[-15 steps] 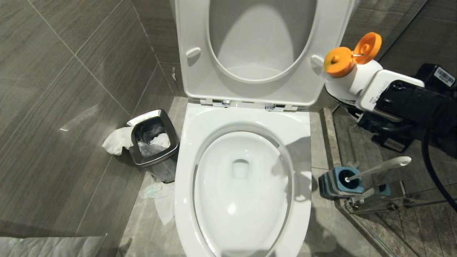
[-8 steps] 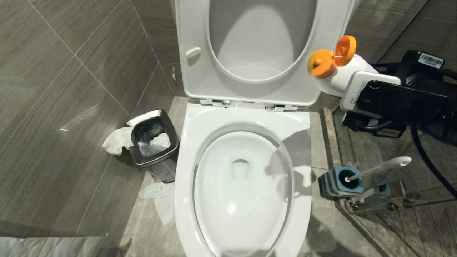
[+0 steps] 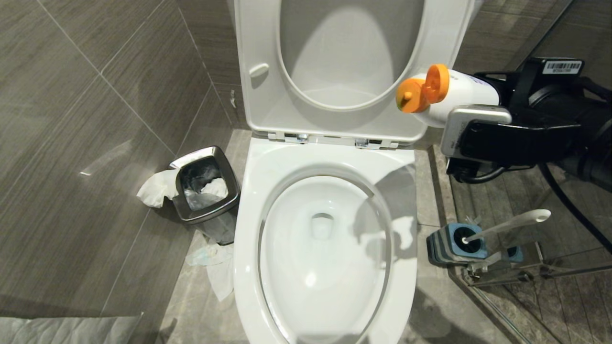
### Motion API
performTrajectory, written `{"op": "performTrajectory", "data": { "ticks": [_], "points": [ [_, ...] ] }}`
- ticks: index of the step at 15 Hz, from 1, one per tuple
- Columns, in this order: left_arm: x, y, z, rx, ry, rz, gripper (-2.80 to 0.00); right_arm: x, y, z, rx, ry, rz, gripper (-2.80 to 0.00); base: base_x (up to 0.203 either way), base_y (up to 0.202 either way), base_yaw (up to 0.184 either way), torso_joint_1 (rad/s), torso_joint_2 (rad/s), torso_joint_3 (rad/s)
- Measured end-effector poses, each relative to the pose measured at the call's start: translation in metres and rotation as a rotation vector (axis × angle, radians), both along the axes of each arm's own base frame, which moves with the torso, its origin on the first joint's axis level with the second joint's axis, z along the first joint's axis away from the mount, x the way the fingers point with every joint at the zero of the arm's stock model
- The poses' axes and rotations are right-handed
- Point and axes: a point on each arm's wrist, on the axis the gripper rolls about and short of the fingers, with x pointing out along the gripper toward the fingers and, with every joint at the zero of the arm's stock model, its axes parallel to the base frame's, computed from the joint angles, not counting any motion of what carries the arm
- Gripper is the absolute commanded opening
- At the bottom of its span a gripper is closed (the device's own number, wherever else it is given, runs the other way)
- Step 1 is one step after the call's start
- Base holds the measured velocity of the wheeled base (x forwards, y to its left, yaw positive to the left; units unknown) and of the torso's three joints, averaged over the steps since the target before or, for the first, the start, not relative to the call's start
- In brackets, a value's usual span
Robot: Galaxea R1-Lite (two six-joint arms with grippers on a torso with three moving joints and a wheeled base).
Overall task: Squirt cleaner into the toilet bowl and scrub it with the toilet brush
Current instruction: Pour in the cleaning agent
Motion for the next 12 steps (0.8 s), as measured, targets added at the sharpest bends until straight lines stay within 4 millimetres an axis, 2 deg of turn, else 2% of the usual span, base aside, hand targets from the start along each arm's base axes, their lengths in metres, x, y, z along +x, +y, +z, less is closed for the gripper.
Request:
{"op": "performTrajectory", "data": {
  "ticks": [6, 12],
  "points": [
    [0.0, 0.0, 0.0, 0.0, 0.0, 0.0, -2.8, 0.02, 0.031, 0.001, 0.029, -0.202, 0.017, -2.8, 0.0, 0.0, 0.0, 0.0, 0.0, 0.0],
    [0.0, 0.0, 0.0, 0.0, 0.0, 0.001, -2.8, 0.016, 0.048, 0.001, -0.087, -0.259, -0.012, -2.8, 0.0, 0.0, 0.0, 0.0, 0.0, 0.0]
  ]
}}
